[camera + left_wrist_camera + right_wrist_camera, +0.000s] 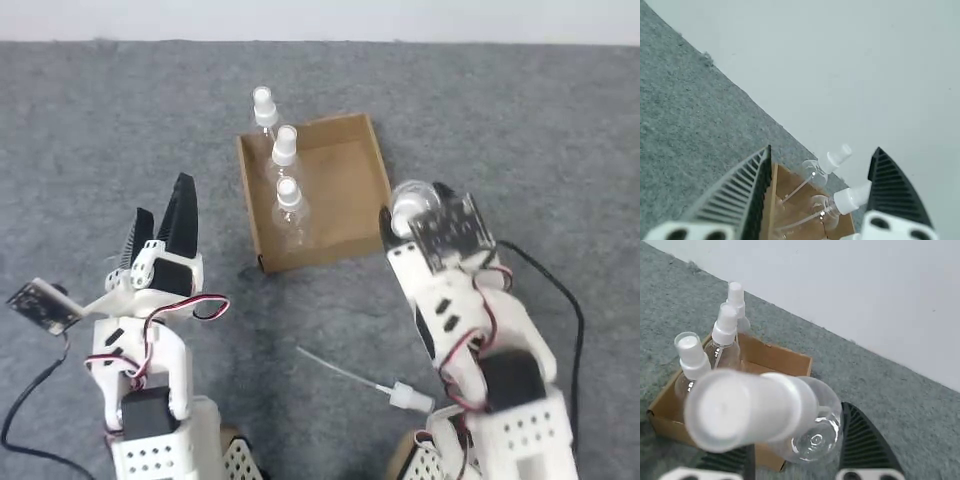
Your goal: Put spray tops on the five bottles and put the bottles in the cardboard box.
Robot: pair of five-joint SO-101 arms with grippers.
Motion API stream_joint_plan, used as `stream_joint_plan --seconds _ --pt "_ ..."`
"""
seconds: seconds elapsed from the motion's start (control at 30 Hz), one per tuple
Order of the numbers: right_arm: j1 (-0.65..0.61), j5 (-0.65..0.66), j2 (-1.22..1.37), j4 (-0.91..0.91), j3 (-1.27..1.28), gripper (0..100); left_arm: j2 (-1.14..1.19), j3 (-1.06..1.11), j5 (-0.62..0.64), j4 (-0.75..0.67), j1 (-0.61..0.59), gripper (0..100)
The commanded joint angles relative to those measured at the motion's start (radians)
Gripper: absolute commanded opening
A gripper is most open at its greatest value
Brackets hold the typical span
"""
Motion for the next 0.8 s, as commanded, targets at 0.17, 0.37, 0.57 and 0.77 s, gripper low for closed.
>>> stream_joint_plan --seconds 0.17,0.37,0.57,0.77 --pt "-0.012 0.006 0.254 -0.101 -0.173 6.4 -0.020 -0.007 0.003 -0.029 0.000 29" --pt "-0.068 0.005 0.372 -0.128 -0.238 6.4 -0.020 -0.007 0.003 -0.029 -0.006 29" --pt "-0.108 0.005 0.447 -0.213 -0.244 6.4 -0.020 -0.002 0.002 -0.029 -0.006 29" --pt "-0.108 0.005 0.512 -0.291 -0.244 6.4 -0.020 -0.002 0.002 -0.029 -0.006 29"
